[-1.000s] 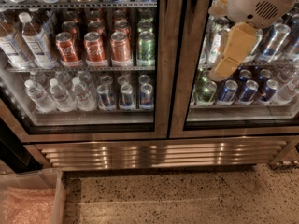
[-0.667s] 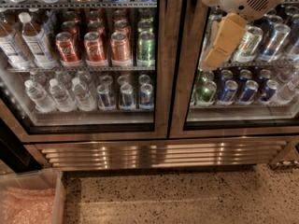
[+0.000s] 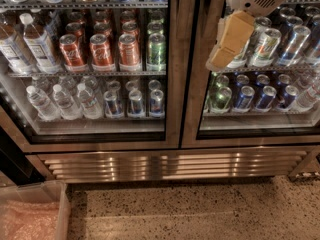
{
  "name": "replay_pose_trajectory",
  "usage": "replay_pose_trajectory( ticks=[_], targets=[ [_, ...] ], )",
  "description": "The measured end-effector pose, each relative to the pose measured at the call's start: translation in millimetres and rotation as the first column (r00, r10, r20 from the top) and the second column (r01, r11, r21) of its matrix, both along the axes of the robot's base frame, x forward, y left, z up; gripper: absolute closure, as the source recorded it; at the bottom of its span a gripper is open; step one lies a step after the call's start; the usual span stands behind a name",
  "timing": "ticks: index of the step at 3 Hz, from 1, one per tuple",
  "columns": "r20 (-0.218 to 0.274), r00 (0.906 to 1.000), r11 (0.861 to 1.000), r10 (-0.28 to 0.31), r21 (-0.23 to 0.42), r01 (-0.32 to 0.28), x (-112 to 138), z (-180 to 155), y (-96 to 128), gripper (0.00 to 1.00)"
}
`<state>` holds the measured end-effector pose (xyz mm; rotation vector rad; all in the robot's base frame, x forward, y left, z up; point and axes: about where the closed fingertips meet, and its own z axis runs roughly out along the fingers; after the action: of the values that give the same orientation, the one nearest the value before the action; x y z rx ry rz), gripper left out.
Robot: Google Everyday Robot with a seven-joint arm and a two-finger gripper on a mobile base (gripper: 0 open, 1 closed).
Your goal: Open left fridge door
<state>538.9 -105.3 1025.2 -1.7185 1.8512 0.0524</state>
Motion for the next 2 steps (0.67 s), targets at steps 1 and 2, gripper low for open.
replay_pose_trajectory(
  ticks=[1,2],
  targets=[
    [0.057,0.9984,1.000,0.003,-0.016,-0.003,17.7,10.0,8.0,0.00],
    [0.048,0.9988,1.000,-0.004,-0.014,0.005,18.0,6.6,6.9,0.00]
  ],
)
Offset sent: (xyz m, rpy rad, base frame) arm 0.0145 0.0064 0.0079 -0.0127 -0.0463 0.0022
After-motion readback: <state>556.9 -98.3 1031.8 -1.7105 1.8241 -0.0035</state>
